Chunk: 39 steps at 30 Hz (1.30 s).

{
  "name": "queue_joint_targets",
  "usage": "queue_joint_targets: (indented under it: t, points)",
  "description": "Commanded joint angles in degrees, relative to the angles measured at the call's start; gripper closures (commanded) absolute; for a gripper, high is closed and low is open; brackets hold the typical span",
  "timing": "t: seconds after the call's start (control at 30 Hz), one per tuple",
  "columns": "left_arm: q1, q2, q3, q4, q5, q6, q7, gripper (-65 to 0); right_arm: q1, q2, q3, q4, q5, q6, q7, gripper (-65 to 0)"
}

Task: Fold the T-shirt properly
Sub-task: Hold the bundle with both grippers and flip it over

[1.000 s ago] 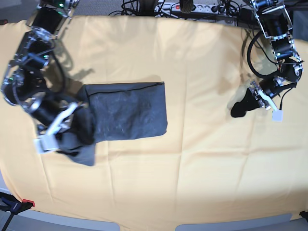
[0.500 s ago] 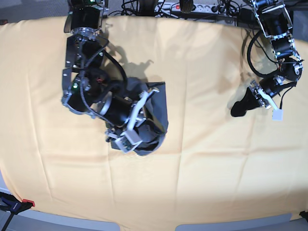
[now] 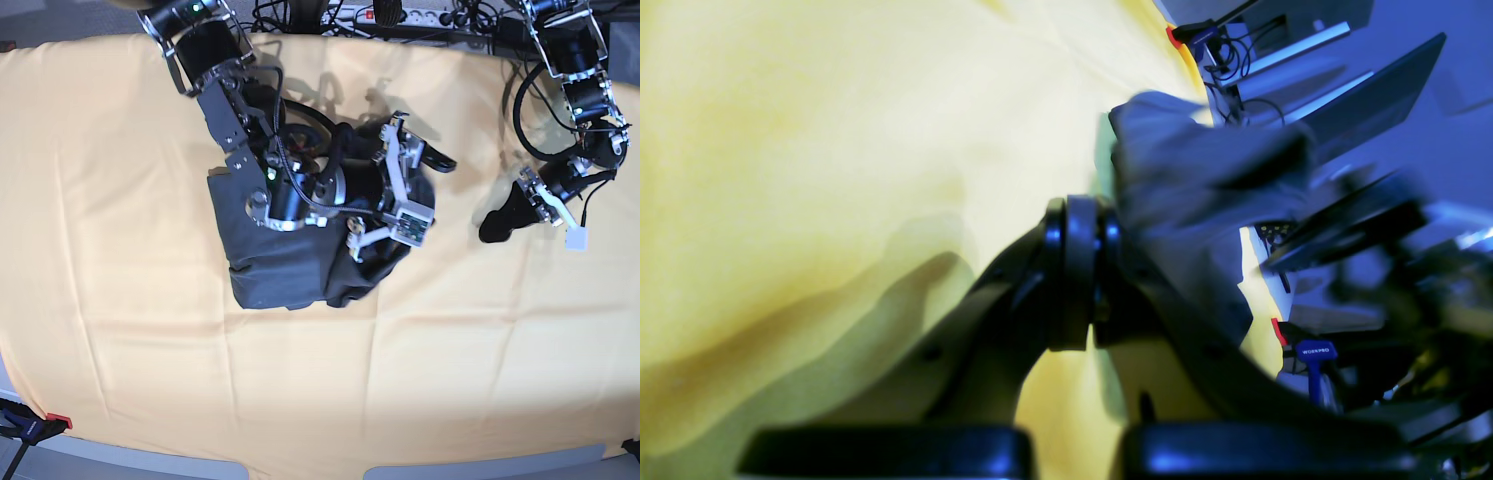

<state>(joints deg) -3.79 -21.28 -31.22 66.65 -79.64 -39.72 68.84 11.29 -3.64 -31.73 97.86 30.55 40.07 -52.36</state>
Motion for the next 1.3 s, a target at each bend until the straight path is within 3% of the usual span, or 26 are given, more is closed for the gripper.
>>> queue_joint_targets:
  t: [0.0,0.17,0.33,0.4,0.5,0.63,0.73,0.97,1.03,1.13,1.27]
  points:
    - [-0.7,-0.9,-0.3,0.7,-0.8,-0.3,-0.2,0.0,2.4,-0.3,-0.3,1.1,0.7,-0.1,1.6,-48.0]
    - [-0.7,-1.0,-0.3,0.7,-0.8,-0.3,-0.1,0.0,7.9,0.0,1.1,1.9,0.5,-2.7,1.2,-48.0]
    - [-0.7,-2.5,-0.3,0.7,-4.2,-0.3,0.8,0.0,9.6,0.0,10.5,5.0,0.5,-3.8,-2.7,-47.4]
    - [-0.7,-3.5,-0.3,1.0,-5.4,-0.3,2.8,0.0,9.5,0.2,15.7,5.2,0.5,-2.8,-3.9,-37.0]
    - [-0.7,-4.9,0.1,2.5,-5.4,-0.3,9.4,0.0,8.8,3.0,20.4,3.5,0.5,-2.9,-3.9,-1.0]
    - [-0.7,-5.5,3.2,7.7,-5.4,-0.3,10.6,0.0,9.4,8.2,21.6,-3.8,-0.1,-1.5,1.2,0.0]
    - [-0.6,-5.2,7.5,14.7,-5.4,-0.3,11.0,0.0,11.5,10.4,21.5,-10.6,-1.5,-1.3,1.8,0.0]
    - [-0.7,-5.2,22.9,30.9,-5.2,-0.3,10.2,0.0,19.2,12.4,21.4,-22.8,-2.0,-1.0,2.4,0.0]
    - [-0.7,-4.9,27.9,33.6,-1.6,-0.3,8.4,0.0,21.7,12.4,19.5,-27.4,-2.1,-0.2,2.4,0.0]
    - [-0.7,-4.1,34.5,34.4,8.9,-0.3,3.2,0.0,24.8,12.4,14.8,-34.6,-3.4,-0.1,2.6,0.0]
    - [-0.5,-4.1,42.4,34.1,19.7,-0.3,-4.3,0.0,26.7,12.5,9.2,-39.1,-9.6,-0.1,7.1,0.0]
